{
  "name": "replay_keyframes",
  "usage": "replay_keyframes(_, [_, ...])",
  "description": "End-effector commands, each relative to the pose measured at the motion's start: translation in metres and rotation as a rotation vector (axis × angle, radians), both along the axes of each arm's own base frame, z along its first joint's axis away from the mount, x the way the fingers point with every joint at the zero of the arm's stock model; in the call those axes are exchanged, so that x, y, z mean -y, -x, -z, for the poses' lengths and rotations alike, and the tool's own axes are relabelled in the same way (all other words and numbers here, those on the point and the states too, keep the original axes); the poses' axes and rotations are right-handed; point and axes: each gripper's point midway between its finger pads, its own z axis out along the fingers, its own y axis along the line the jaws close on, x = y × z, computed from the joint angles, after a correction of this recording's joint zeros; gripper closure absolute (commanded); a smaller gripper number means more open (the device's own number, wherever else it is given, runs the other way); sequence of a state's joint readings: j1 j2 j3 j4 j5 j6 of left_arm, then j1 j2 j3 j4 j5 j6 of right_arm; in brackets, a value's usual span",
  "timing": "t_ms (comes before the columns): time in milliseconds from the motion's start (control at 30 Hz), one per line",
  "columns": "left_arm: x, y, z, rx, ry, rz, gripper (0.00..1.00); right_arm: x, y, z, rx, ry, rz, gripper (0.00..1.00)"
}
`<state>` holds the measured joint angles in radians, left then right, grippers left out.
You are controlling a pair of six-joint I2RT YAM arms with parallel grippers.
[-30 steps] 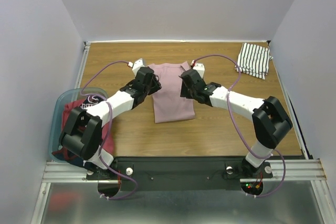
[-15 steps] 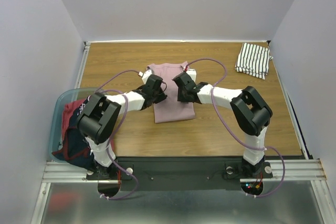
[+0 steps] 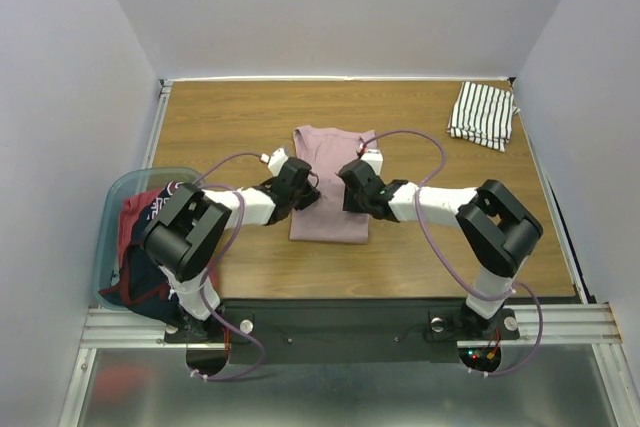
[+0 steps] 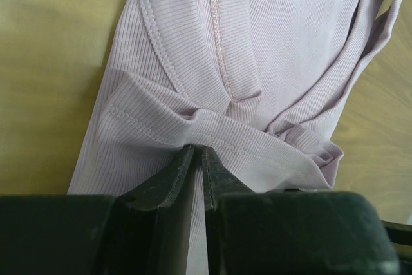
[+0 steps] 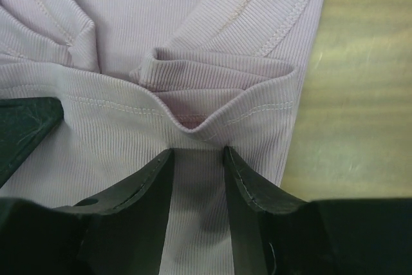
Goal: Fold and stack the tank tops
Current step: Fold the tank top
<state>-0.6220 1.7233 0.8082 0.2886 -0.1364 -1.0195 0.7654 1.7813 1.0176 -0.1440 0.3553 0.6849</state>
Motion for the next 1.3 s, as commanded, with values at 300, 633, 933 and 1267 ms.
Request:
replay_keyframes(300, [-0.014,0.069,-0.011,0.000,-0.004,-0.007,0.68,0.013,0.068,-0.030,0.009,-0.078,-0.046,0.45])
replay_keyframes(633, [-0.027,-0.005,-0.097,0.162,-0.033,-0.066,0.64,0.019,0.000,-0.070,0.081,-0.067,0.004,0.51])
replay_keyframes(933, [-0.101,-0.076,-0.082,0.107,-0.082,-0.252,0.69,-0.038,-0.051,-0.093,0.102,-0.137,-0.083,0.75])
replay_keyframes(1267, [-0.104,-0.123,-0.026,0.007,-0.131,-0.223,0.78,-0.080,-0.098,-0.067,0.095,-0.129,-0.105,0.80])
